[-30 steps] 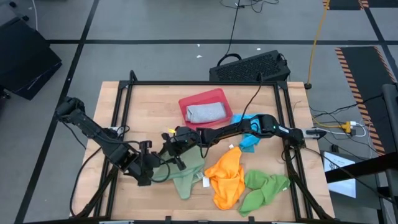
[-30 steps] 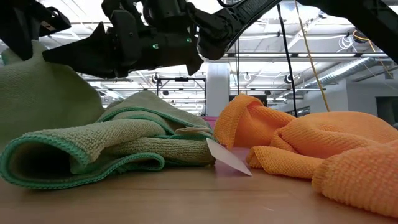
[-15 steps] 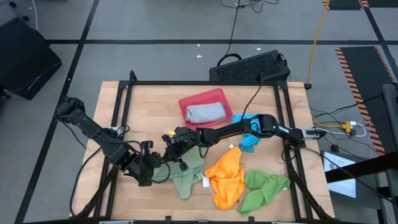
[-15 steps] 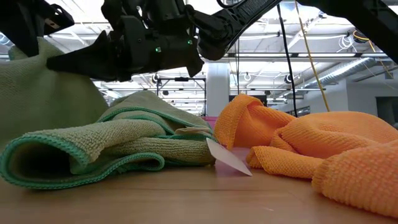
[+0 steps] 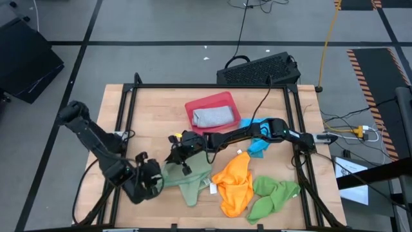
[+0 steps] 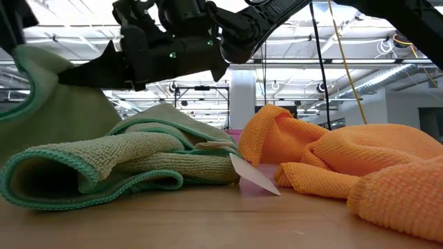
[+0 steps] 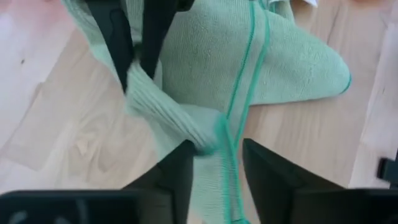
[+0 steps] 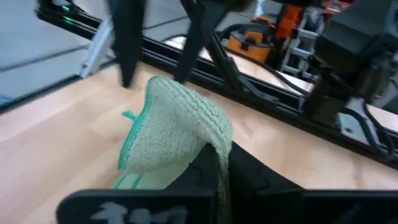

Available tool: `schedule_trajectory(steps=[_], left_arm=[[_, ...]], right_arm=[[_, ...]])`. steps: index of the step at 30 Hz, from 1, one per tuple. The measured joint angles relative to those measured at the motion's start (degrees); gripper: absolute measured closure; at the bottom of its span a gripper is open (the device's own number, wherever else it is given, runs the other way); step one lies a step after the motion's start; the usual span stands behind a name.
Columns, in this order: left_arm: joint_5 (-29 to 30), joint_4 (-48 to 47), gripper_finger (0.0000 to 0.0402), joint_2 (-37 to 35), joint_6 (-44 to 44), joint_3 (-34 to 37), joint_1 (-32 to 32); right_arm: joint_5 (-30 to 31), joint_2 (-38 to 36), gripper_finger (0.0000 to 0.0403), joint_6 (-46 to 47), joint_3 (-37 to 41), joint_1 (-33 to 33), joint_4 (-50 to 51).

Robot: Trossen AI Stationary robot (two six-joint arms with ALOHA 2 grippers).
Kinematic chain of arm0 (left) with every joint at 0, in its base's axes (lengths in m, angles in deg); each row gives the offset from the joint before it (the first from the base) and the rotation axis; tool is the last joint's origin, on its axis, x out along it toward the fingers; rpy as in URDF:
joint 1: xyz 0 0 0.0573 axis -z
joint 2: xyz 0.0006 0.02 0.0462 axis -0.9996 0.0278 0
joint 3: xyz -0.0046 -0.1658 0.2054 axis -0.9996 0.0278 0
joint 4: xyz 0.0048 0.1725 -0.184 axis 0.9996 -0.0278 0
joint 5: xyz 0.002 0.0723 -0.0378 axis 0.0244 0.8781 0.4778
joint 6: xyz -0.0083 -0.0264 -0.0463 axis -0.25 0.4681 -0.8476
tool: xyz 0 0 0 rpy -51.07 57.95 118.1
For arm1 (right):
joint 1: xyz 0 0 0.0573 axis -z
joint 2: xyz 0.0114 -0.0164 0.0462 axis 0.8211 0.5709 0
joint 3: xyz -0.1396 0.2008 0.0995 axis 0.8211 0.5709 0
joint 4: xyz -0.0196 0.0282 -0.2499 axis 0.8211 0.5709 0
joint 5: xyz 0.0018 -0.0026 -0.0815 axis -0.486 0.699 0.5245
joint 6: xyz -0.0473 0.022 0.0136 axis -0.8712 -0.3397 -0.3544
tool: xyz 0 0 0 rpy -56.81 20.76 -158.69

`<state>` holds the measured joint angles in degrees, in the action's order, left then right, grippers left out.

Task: Fold microfiber towels
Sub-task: Fold the light green microfiber cloth

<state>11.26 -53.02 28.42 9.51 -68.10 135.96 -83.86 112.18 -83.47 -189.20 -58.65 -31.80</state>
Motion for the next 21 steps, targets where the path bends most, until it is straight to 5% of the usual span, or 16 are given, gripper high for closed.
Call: schedule_trajectory(steps=[9,21], left_arm=[[3.93,0.01,0.0216,8.39,-18.57,0.0,10.19],[-6.23,-6.14,0.0215,16.26,-41.94,0.04,16.93]], right_arm=[[3.72,0.0,0.0402,1.84,0.0,0.09,0.09],[3.72,-0.02,0.0402,3.5,0.0,0.41,0.2]])
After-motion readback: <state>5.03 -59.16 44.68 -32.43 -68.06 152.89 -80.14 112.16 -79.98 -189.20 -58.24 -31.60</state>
